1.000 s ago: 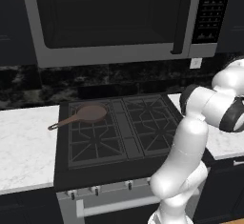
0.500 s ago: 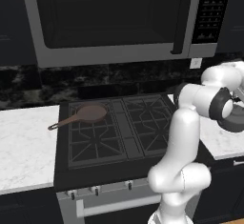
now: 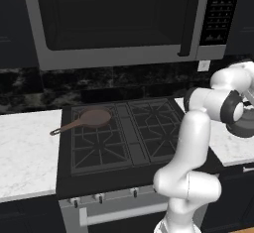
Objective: Pick the kettle from the counter and place it on a stove burner. Then turn the burner on.
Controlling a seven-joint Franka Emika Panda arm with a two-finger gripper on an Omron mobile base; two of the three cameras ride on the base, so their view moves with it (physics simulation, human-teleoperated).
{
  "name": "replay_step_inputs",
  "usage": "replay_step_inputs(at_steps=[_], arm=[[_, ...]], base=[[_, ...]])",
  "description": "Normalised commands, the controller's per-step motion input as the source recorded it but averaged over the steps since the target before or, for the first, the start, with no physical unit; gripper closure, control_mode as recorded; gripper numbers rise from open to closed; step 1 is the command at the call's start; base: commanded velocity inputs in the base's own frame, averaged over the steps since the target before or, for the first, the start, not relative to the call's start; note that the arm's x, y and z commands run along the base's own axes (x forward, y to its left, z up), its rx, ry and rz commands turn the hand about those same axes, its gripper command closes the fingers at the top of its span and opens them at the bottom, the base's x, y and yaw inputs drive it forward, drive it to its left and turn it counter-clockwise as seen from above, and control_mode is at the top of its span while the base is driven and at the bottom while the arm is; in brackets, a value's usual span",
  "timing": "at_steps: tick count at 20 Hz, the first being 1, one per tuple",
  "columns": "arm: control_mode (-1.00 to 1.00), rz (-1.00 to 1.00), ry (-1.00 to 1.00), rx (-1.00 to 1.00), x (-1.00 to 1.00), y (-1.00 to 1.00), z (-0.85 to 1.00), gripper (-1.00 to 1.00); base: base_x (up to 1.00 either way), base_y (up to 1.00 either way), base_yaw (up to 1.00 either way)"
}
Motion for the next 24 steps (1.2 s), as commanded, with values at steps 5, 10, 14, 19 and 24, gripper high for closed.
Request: replay_step_inputs(at_steps=[5,10,14,19,24], arm=[[-1.0,0.0,0.0,-0.07,0.17,0.0,-0.33,-1.0],[-1.0,0.0,0.0,-0.05,0.05,0.0,-0.25,1.0],[-1.0,0.0,0.0,0.0,0.0,0.0,0.0,1.0],[-1.0,0.0,0.0,0.0,-0.01,0.0,0.0,1.0],[-1.0,0.0,-0.12,0.0,-0.42,0.02,0.09,1.0]], base=[[0.0,0.0,0.0],[0.0,0.0,0.0],[0.0,0.0,0.0],[0.0,0.0,0.0],[0.0,0.0,0.0]])
